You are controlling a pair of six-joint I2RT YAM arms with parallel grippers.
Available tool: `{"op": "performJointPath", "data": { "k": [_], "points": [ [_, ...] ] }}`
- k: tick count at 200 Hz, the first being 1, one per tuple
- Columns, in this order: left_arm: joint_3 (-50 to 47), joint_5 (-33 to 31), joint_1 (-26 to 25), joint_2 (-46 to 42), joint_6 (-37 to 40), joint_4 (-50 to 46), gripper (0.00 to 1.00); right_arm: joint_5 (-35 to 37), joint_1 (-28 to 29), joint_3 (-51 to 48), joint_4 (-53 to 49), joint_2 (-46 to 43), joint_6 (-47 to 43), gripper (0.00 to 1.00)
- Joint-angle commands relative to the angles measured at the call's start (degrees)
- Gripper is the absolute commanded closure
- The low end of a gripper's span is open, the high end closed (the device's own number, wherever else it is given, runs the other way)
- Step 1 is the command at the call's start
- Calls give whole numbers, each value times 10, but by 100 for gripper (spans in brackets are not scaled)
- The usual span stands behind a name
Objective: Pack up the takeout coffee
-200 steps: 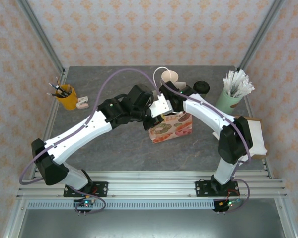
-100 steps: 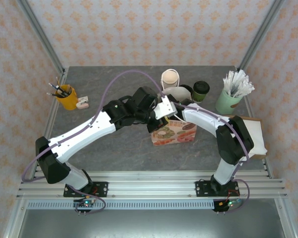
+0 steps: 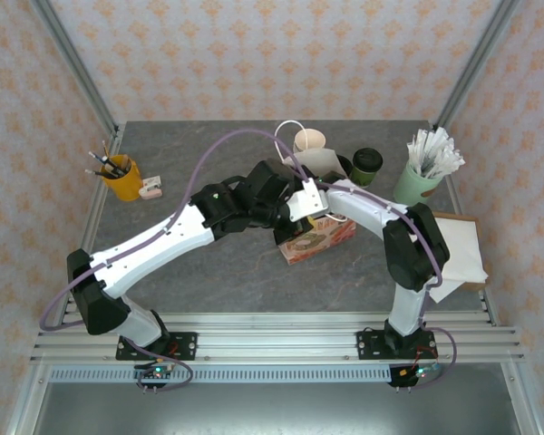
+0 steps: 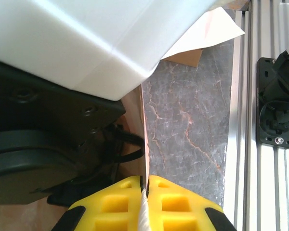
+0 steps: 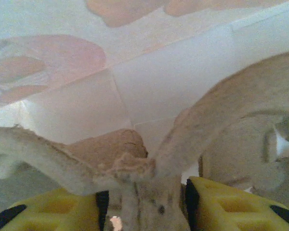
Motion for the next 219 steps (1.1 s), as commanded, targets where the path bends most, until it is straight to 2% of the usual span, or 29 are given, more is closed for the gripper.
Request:
{"op": "performJointPath", "data": {
  "k": [1, 17, 33, 53, 87, 99, 115, 133, 161, 182, 206, 219],
  "points": [
    [33, 7, -2, 8, -1, 7, 100, 25, 2, 20, 26, -41, 24, 39],
    [41, 0, -2, 12, -7, -13, 99, 23, 3, 36, 32, -57, 2, 35],
    [55, -18, 0, 15, -17, -34, 82, 11, 2, 40, 24, -69, -24, 29],
    [75, -19, 13, -5, -36, -59, 48, 0, 2, 6, 39, -94, -41, 27],
    [55, 66, 100, -86, -142, -21, 23, -41, 3, -49, 81, -125, -78, 27],
    [36, 14, 119, -108, -171, -1, 15, -51, 2, -57, 92, -132, -95, 27],
    [27, -95, 136, -115, -199, 9, 14, -60, 2, -68, 100, -143, -122, 26],
    [26, -178, 148, -108, -253, 18, 14, -58, 3, -80, 110, -154, -139, 25],
    [-22, -103, 156, -111, -307, 68, 15, -70, 2, -89, 127, -157, -139, 23],
    [-56, -119, 156, -100, -356, 79, 18, -68, 2, -100, 144, -158, -149, 18],
    [-69, -81, 156, -77, -385, 137, 19, -66, 2, -86, 136, -147, -168, 17],
    [-56, -83, 156, -55, -392, 139, 21, -67, 3, -78, 134, -144, -170, 17]
  ]
}}
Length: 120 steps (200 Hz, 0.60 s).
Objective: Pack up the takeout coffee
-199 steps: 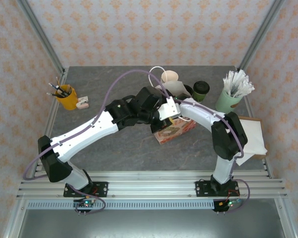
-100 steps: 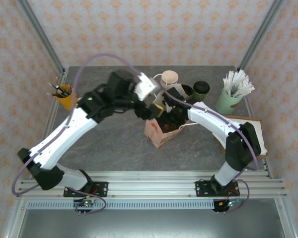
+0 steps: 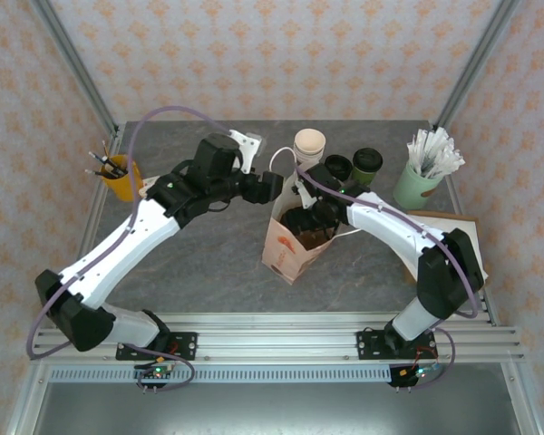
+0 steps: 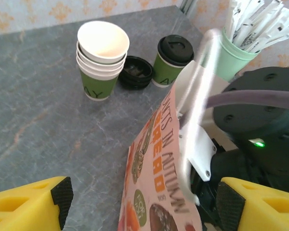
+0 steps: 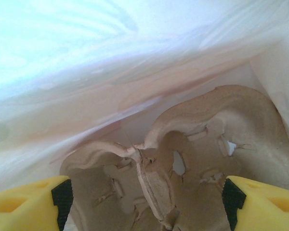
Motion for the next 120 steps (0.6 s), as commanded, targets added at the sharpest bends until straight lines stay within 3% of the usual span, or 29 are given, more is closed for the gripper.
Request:
{"op": "performJointPath", "data": {
  "k": [1, 21, 39, 46, 52, 63, 79, 120],
  "points": [
    [11, 13, 1, 21, -48, 61, 22, 0, 2, 14, 8, 1, -23, 18],
    [21, 13, 1, 40, -45, 54, 36, 9, 2, 14, 22, 2, -19, 17],
    [-6, 13, 1, 31, -56, 87, 66, 23, 2, 16, 26, 3, -11, 16],
    [-16, 14, 1, 25, -60, 96, 75, 27, 2, 16, 29, 1, -5, 13],
    [-22, 14, 1, 22, -60, 96, 81, 29, 3, 17, 30, -2, 0, 0],
    [-25, 12, 1, 17, -51, 82, 89, 39, 3, 12, 38, -13, 12, 1],
    [-24, 10, 1, 9, -32, 57, 97, 44, 3, 2, 52, -35, 19, 1],
    [-34, -4, 0, -4, -24, 33, 99, 22, 2, 2, 69, -48, 15, 1]
  ]
}}
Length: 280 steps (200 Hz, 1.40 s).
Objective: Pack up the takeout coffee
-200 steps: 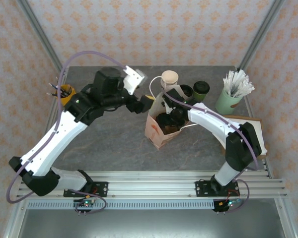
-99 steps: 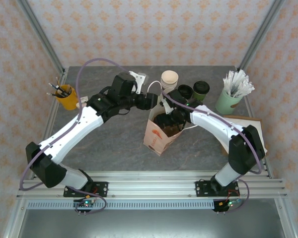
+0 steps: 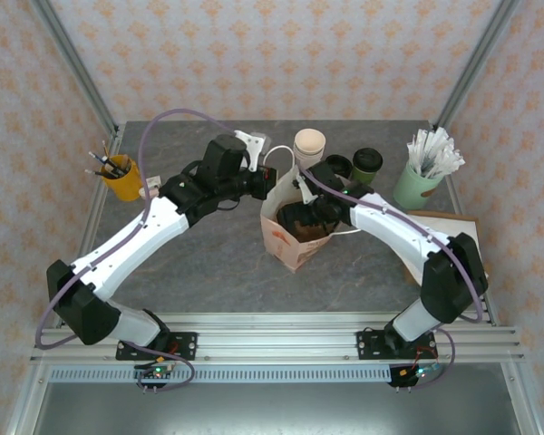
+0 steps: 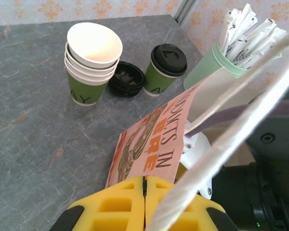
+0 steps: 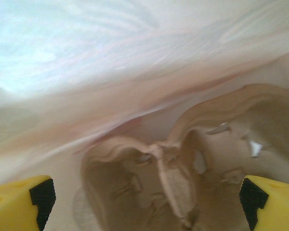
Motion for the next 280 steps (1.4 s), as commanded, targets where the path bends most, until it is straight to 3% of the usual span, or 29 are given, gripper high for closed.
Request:
{"op": "performJointPath", "data": {
  "k": [1, 29, 49, 97, 156, 176, 202, 242, 280],
  "points": [
    [-9, -14, 0, -14, 15, -29, 99, -3, 2, 3, 36, -24, 4, 1],
    [-4, -32, 0, -8, -19, -42, 100, -38, 2, -2, 51, -36, 6, 0],
    [-3, -72, 0, -7, -53, -49, 100, -72, 2, -32, 70, -60, -56, 1],
    [69, -94, -17, 26, -83, -108, 100, -100, 2, -52, 55, -90, -133, 2],
    [170, -115, -42, 103, -90, -178, 100, -132, 2, -40, 99, -84, -105, 2],
    [171, -128, -50, 112, -93, -184, 100, -123, 2, -4, 71, -80, -97, 2],
    [150, -145, -55, 101, -119, -159, 100, -97, 2, -6, 20, -82, -91, 2],
    [140, -138, -70, 98, -96, -111, 100, -57, 2, -24, -17, -118, -118, 0],
    [98, -163, -101, 95, -21, -4, 100, -70, 2, -50, -11, -145, -163, 0]
  ]
}}
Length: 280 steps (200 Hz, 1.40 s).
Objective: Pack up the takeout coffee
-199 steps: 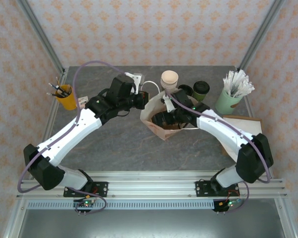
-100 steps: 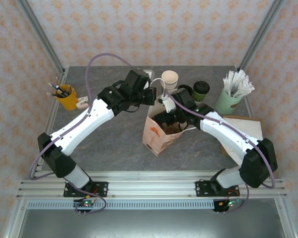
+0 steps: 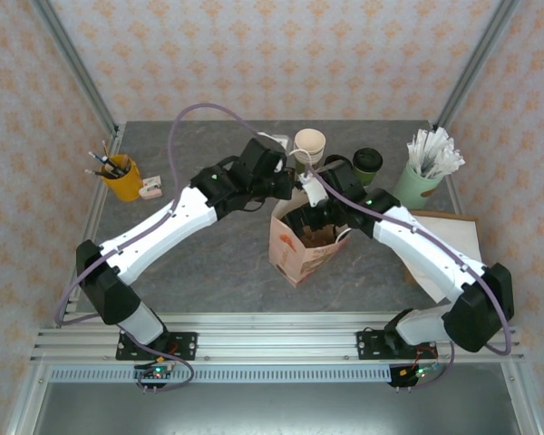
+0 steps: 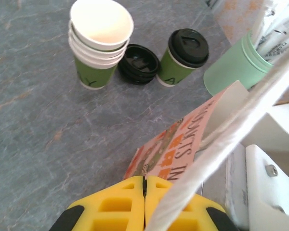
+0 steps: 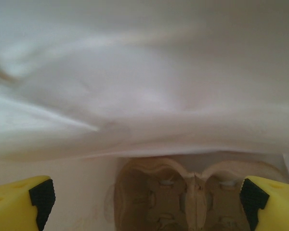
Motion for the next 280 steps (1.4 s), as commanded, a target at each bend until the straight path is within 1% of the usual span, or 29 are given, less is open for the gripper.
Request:
{"op": "performJointPath", "data": {
  "k": [1, 15, 27, 51, 66, 83, 101, 118, 134, 152, 169, 183, 199, 218, 234, 242, 255, 271, 280],
  "points": [
    [-20, -33, -16, -11, 55, 80, 100, 7, 2, -18, -8, -26, -39, 1],
    [-35, -32, -16, -13, 71, 105, 100, 13, 2, -31, 5, -35, -46, 1],
    [-50, -37, -16, -15, 79, 117, 100, 3, 2, -40, 8, -36, -59, 2],
    [-73, -13, -14, -15, 93, 143, 100, -2, 2, -52, 5, -35, -80, 2],
    [-87, -11, -13, -17, 94, 159, 100, 1, 2, -55, -2, -37, -94, 1],
    [-108, 14, -7, -21, 85, 189, 100, 2, 2, -47, -9, -31, -108, 1],
    [-130, 39, -3, -19, 87, 222, 100, -21, 2, -50, 2, -26, -103, 2],
    [-152, 53, -3, -16, 93, 259, 100, -24, 2, -50, 7, -26, -88, 3],
    [-162, 47, 0, -22, 100, 294, 100, 2, 2, -30, -8, -30, -94, 3],
    [-148, 54, 18, -26, 97, 312, 100, 18, 3, -18, -18, -37, -102, 3],
    [-129, 95, 41, -24, 101, 313, 100, 34, 6, -31, -17, -44, -98, 4],
    [-118, 126, 47, -22, 115, 305, 100, 49, 12, -31, -38, -39, -90, 5],
    [-112, 165, 47, -21, 134, 288, 100, 92, 24, -27, -58, -27, -64, 5],
    [-115, 189, 47, -21, 144, 283, 100, 155, 25, -27, -47, -10, -3, 6],
    [-122, 189, 47, -24, 144, 309, 100, 193, 25, -35, -22, 4, 23, 7],
    [-125, 186, 47, -26, 148, 326, 100, 217, 25, -43, 6, 7, 39, 7],
    [-126, 172, 47, -30, 153, 350, 100, 236, 26, -59, 46, 6, 47, 7],
    [-112, 155, 47, -30, 164, 353, 100, 254, 26, -71, 75, 6, 41, 8],
    [-99, 159, 47, -26, 174, 338, 100, 264, 36, -79, 84, 6, 22, 8]
  ]
}}
